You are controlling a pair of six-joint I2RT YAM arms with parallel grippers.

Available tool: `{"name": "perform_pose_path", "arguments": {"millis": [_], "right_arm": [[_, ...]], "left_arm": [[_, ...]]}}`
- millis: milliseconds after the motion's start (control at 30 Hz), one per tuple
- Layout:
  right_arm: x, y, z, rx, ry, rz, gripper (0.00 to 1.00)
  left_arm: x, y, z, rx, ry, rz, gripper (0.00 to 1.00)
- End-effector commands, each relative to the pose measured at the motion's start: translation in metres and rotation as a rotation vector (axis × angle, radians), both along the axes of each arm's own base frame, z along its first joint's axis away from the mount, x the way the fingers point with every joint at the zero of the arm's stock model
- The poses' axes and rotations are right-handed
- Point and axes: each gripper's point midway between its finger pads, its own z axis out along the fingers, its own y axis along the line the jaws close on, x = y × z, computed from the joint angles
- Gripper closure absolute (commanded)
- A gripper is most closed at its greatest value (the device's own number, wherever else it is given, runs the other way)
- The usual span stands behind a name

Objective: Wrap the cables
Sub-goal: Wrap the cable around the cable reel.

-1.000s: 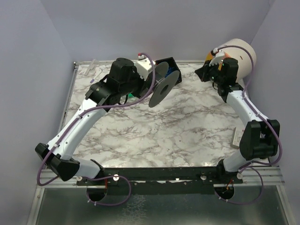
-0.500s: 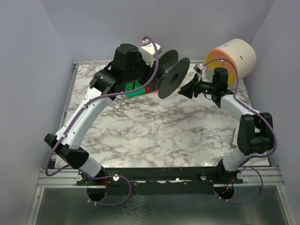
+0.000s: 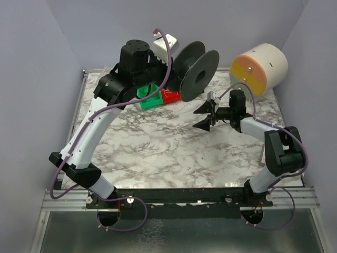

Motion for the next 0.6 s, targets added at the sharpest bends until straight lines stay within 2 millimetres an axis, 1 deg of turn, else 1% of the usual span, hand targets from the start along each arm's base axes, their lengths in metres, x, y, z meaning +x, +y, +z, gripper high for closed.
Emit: {"name": "perform_pose_path", "arguments": {"millis": [0,167,233,333,467,567], "right_arm": [[0.02,0.012,0.039,0.069,-0.127,0.025,0.24],[0.022,0.029,0.041,0.097,-0.126,0.065,0.23],[0.019,0.038,0.039,0.106,-0.094,0.095,0.23],[0.01,0.052,0.036,0.124,-0.076,0.143,0.23],[0.008,0.065,0.035,0.14,-0.065,0.162,0.23],[0.007,0.07,0.04,0.168,-0.059,0.177,0.23]], "left_arm": [[-0.012,-0.007,0.044,-0.125,-0.051,-0.065,1.0],[-0.017,-0.005,0.059,-0.166,-0.06,-0.093,1.0],[-0.02,-0.003,0.067,-0.186,-0.062,-0.107,1.0],[-0.023,0.001,0.076,-0.216,-0.062,-0.124,1.0],[-0.024,0.007,0.08,-0.239,-0.054,-0.131,1.0],[-0.023,0.01,0.079,-0.252,-0.041,-0.133,1.0]]}}
